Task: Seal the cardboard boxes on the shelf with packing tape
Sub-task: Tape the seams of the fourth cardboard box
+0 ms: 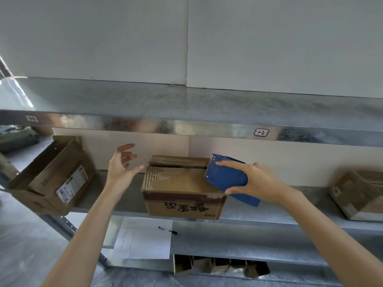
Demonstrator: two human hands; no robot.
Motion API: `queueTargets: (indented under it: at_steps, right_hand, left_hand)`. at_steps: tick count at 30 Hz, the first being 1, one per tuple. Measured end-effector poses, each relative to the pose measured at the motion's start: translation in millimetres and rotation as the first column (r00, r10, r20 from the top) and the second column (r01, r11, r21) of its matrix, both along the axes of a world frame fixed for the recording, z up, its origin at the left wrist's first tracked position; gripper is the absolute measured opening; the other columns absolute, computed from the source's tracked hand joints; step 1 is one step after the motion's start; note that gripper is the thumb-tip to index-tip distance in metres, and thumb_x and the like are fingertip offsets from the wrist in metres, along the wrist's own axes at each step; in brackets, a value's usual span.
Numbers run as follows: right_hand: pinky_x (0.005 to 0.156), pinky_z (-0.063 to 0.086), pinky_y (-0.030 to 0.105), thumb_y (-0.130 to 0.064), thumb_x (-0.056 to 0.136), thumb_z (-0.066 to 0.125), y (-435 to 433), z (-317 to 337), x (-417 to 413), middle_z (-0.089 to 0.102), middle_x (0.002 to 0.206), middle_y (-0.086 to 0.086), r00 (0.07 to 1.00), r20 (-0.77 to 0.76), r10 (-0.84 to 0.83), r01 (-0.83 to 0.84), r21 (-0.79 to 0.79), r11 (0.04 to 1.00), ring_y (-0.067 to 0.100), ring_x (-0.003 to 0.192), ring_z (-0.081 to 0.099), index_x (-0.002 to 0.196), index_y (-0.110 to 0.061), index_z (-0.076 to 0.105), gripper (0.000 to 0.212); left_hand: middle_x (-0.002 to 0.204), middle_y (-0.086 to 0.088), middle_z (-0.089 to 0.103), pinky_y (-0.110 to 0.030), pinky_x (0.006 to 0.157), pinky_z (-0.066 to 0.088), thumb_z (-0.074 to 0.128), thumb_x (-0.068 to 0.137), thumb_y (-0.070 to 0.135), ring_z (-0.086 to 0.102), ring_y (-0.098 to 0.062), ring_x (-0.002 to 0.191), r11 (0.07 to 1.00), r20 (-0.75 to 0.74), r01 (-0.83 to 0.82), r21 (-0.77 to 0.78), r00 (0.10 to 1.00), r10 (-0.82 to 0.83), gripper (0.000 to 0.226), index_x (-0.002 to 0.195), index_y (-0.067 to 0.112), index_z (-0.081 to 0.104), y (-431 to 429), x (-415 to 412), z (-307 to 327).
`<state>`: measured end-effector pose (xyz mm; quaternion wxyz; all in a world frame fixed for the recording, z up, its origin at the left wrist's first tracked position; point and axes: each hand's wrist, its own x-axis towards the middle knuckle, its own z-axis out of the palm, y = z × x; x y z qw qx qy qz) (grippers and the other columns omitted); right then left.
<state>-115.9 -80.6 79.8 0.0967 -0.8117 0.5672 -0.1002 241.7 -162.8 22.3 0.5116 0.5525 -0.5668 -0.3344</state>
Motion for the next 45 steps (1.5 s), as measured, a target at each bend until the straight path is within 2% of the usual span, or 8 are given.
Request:
queueTargets:
  at_steps: [8,16,20,25,29,33,38,45]
  right_hand:
    - [0.056,0.036,0.013,-0.05,0.086,0.068,-15.5,-8.8,-11.6,0.057,0.072,-0.022,0.996,0.078,-0.039,0.037,0.03,0.999,0.007,0.06,0.053,0.132,-0.069,0.029,0.062]
    - [0.064,0.052,0.037,-0.055,0.083,0.067,-26.6,-26.6,-20.8,0.071,0.087,0.009,0.988,0.127,-0.093,0.07,0.175,0.982,0.023,0.067,0.06,0.127,-0.078,0.025,0.065]
    - [0.076,0.057,0.027,-0.055,0.078,0.073,-27.1,-23.4,-14.7,0.064,0.123,-0.015,0.968,0.216,-0.129,0.092,0.172,0.981,0.004,0.096,0.064,0.132,-0.065,0.04,0.064]
    - [0.095,0.052,0.031,-0.067,0.063,0.075,-26.1,-20.5,-8.7,0.058,0.129,-0.026,0.934,0.319,-0.162,0.11,0.175,0.978,0.002,0.118,0.056,0.127,-0.06,0.051,0.069]
    - [0.098,0.051,0.037,-0.074,0.061,0.073,-32.1,-18.8,-4.6,0.058,0.128,-0.028,0.924,0.342,-0.172,0.114,0.184,0.976,0.001,0.12,0.055,0.125,-0.059,0.054,0.069]
    - [0.101,0.048,0.031,-0.058,0.063,0.08,-40.9,-16.4,-3.5,0.059,0.124,-0.033,0.912,0.354,-0.205,0.136,0.211,0.968,-0.006,0.118,0.053,0.119,-0.059,0.059,0.06]
    - [0.1,0.044,0.019,-0.053,0.062,0.081,-52.8,-14.9,-6.6,0.057,0.125,-0.036,0.911,0.361,-0.201,0.084,0.316,0.945,-0.013,0.118,0.05,0.118,-0.056,0.061,0.059]
    - [0.092,0.043,0.013,-0.04,0.07,0.083,-72.4,-13.7,-18.3,0.058,0.122,-0.037,0.899,0.394,-0.191,0.019,0.401,0.916,-0.014,0.115,0.05,0.116,-0.057,0.063,0.053]
  left_hand:
    - [0.117,0.008,0.054,-0.033,0.103,0.048,0.078,0.074,-0.011,0.062,-0.004,0.114,0.992,0.128,0.13,0.005,0.983,-0.129,0.082,0.129,0.04,0.045,-14.5,-2.5,-24.4]
    - [0.117,0.004,0.054,-0.043,0.103,0.05,0.069,0.083,-0.011,0.061,-0.009,0.117,0.967,0.07,0.255,0.021,0.964,-0.256,0.067,0.131,0.028,0.043,-27.4,5.0,-55.6]
    - [0.121,0.008,0.052,-0.035,0.1,0.053,0.071,0.081,-0.01,0.062,-0.012,0.117,0.956,0.042,0.291,-0.013,0.956,-0.291,0.072,0.126,0.038,0.043,-31.1,9.3,-59.0]
    - [0.113,0.011,0.056,-0.037,0.099,0.054,0.073,0.079,-0.009,0.065,-0.014,0.112,0.946,0.002,0.322,-0.038,0.947,-0.322,0.073,0.126,0.038,0.043,-34.7,13.0,-61.8]
    - [0.101,0.02,0.061,-0.036,0.1,0.053,0.077,0.076,-0.01,0.067,-0.013,0.107,0.957,-0.033,0.285,-0.058,0.957,-0.287,0.075,0.126,0.036,0.045,-35.3,13.6,-64.4]
    - [0.098,0.025,0.061,-0.032,0.098,0.053,0.08,0.073,-0.008,0.066,-0.006,0.102,0.969,-0.047,0.241,-0.059,0.969,-0.243,0.075,0.125,0.035,0.046,-34.9,13.1,-66.1]
    - [0.099,0.017,0.061,-0.051,0.097,0.052,0.084,0.071,0.001,0.066,-0.022,0.105,0.975,-0.052,0.218,-0.036,0.974,-0.22,0.076,0.131,0.027,0.045,-37.5,16.4,-72.0]
    - [0.098,0.013,0.062,-0.054,0.098,0.052,0.081,0.07,-0.008,0.066,-0.029,0.109,0.98,-0.132,0.2,-0.011,0.971,-0.199,0.076,0.127,0.029,0.048,-36.9,14.0,-74.3]
